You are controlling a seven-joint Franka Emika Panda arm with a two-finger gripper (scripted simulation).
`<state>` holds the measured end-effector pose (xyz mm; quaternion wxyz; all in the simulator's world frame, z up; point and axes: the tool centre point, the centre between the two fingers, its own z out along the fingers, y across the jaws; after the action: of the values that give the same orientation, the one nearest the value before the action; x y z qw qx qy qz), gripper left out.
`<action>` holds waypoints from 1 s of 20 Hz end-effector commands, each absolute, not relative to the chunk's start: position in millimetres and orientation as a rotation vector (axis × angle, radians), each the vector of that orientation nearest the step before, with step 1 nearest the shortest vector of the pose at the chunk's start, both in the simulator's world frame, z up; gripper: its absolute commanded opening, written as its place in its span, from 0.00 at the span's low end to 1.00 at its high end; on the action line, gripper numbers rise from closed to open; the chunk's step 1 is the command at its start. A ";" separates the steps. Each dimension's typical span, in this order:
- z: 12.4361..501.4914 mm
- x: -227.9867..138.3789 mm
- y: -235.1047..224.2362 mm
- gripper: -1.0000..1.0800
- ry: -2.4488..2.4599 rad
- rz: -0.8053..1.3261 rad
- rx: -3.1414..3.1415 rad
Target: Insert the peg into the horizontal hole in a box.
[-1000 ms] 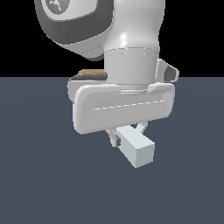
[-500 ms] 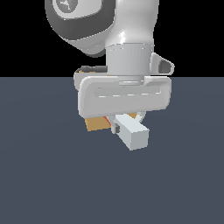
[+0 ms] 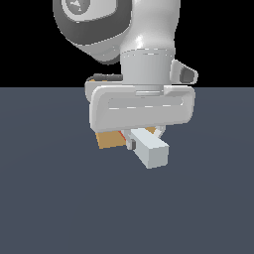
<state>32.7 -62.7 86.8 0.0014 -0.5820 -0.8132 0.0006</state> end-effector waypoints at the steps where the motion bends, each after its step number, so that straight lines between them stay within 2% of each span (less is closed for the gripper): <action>1: 89.7 34.7 -62.8 0.00 -2.555 -0.003 -1.830; 10: 88.2 29.2 -50.5 0.00 -2.554 0.000 -1.829; 20: 89.1 4.3 20.1 0.00 -2.555 -0.002 -1.830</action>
<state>7.5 8.1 87.3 0.0010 -0.5822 -0.8131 0.0005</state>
